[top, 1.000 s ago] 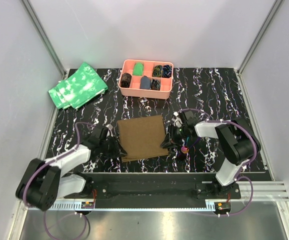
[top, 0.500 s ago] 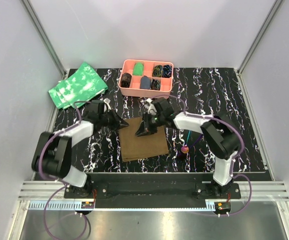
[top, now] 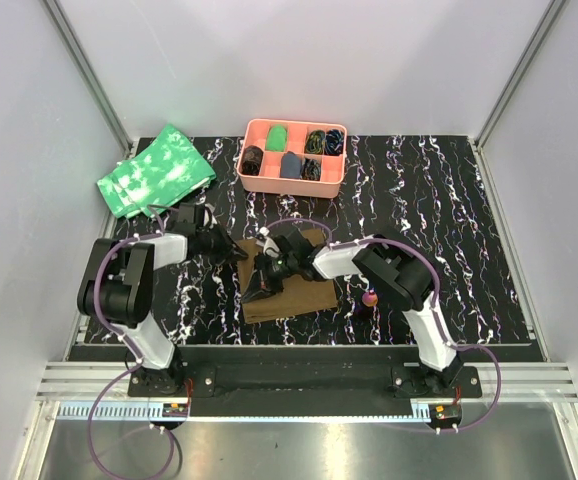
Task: Fold the napkin into a case and place the utensils inside
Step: Smooth out the square-folded napkin at the center of the board.
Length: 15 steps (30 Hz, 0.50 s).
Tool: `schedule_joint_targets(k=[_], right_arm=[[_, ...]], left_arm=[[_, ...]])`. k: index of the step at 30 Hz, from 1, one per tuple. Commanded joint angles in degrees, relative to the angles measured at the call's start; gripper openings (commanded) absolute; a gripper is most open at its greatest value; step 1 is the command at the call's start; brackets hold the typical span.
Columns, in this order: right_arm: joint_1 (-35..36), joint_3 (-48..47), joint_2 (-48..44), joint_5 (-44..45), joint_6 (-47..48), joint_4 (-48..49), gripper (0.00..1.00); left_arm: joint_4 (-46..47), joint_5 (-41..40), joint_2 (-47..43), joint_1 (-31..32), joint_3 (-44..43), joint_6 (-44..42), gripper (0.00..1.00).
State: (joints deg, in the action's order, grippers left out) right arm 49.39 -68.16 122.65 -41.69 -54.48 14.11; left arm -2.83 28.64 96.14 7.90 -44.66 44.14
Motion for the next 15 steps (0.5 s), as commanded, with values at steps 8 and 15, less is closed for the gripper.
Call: schedule_joint_targets(k=[8, 15], right_arm=[[2.9, 4.8, 4.1, 0.4, -2.2, 9.2, 0.07], [3.3, 8.1, 4.1, 1.1, -3.8, 12.9, 0.06]], left_arm=[[1.3, -5.6, 5.9, -2.1, -3.8, -4.1, 0.03], [1.2, -5.3, 8.5, -3.2, -6.7, -3.6, 0.04]])
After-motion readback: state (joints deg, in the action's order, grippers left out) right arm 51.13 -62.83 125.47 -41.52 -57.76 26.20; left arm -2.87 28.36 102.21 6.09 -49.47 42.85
